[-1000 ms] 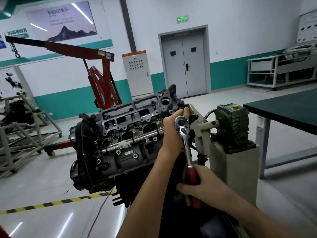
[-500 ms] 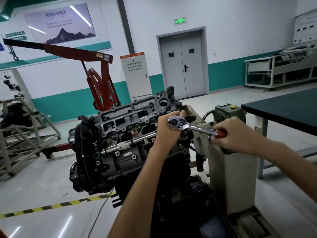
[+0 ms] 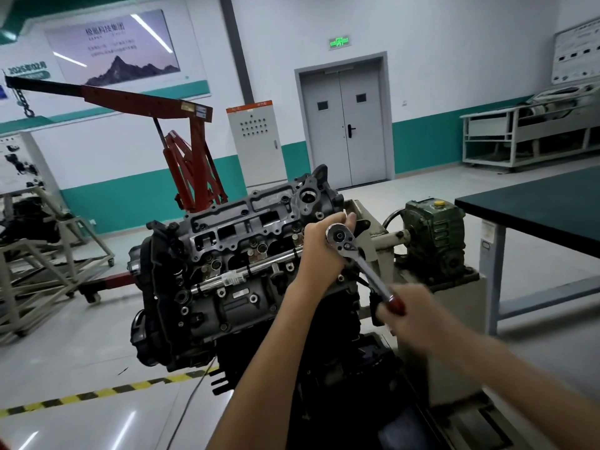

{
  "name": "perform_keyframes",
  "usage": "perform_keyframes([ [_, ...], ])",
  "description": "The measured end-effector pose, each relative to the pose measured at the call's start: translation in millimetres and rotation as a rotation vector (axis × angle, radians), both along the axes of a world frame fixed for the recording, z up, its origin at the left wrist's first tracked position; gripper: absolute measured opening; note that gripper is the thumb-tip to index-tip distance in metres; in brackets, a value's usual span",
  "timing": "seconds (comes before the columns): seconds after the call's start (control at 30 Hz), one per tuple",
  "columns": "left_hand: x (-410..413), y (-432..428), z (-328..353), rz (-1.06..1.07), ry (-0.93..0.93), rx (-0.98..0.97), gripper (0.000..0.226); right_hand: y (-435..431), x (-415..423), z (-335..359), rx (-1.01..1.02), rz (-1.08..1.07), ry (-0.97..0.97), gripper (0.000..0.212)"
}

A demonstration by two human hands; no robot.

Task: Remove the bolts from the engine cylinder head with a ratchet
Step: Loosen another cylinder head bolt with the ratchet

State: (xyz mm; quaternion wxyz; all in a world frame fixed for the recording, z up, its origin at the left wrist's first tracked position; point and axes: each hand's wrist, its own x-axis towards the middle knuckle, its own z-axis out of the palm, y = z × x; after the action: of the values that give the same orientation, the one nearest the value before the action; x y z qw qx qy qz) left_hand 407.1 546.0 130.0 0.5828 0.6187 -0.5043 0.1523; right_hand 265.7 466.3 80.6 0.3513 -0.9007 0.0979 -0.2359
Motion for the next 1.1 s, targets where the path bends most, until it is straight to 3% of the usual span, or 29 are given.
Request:
perform_keyframes([
  [0.07, 5, 4, 5, 0.009, -0.078, 0.082, 0.047, -35, -6, 32, -0.329, -0.046, 0.139, 0.013],
  [0.13, 7, 7, 7, 0.011, -0.107, 0.103, 0.047, -52, -5, 57, -0.601, -0.099, 0.151, 0.019],
  [0.2, 7, 5, 4, -0.014, -0.043, 0.022, 0.046, -53, -3, 58, -0.622, -0.127, 0.106, 0.017],
  [0.3, -2, -5, -5, -0.007, 0.035, -0.17, 0.046, -27, -2, 21, -0.27, -0.124, 0.068, 0.009],
  [0.37, -7, -14, -9, 0.014, 0.088, -0.258, 0.046, 4, -2, -5, 0.01, -0.074, -0.055, 0.011],
  [0.47, -12, -22, -10, 0.078, 0.159, -0.317, 0.047, 62, 9, -30, 0.369, -0.03, -0.206, 0.026],
  [0.53, -7, -20, -10, 0.122, 0.112, -0.294, 0.047, 83, 19, -37, 0.459, -0.024, -0.259, 0.028],
  [0.67, 3, 4, -2, 0.003, 0.008, -0.028, 0.045, 42, 10, -23, 0.151, -0.053, -0.199, 0.031],
  [0.8, 5, 14, 13, -0.006, -0.164, 0.228, 0.048, -32, -7, 22, -0.313, -0.017, 0.09, 0.01],
  [0.87, 4, 12, 16, -0.018, -0.171, 0.24, 0.048, -54, -9, 52, -0.586, -0.078, 0.105, 0.006],
  [0.93, 2, 10, 10, -0.015, -0.096, 0.128, 0.046, -57, -8, 60, -0.698, -0.147, 0.038, 0.008],
  [0.97, 2, 8, 6, -0.011, -0.047, 0.058, 0.047, -53, -7, 52, -0.647, -0.159, 0.032, 0.011],
  [1.03, -2, 2, -2, -0.006, 0.009, -0.059, 0.048, -28, -6, 19, -0.352, -0.117, 0.011, 0.01],
  [1.1, -7, -5, -6, 0.013, 0.034, -0.126, 0.049, 8, -5, -13, -0.056, -0.099, -0.132, 0.013],
])
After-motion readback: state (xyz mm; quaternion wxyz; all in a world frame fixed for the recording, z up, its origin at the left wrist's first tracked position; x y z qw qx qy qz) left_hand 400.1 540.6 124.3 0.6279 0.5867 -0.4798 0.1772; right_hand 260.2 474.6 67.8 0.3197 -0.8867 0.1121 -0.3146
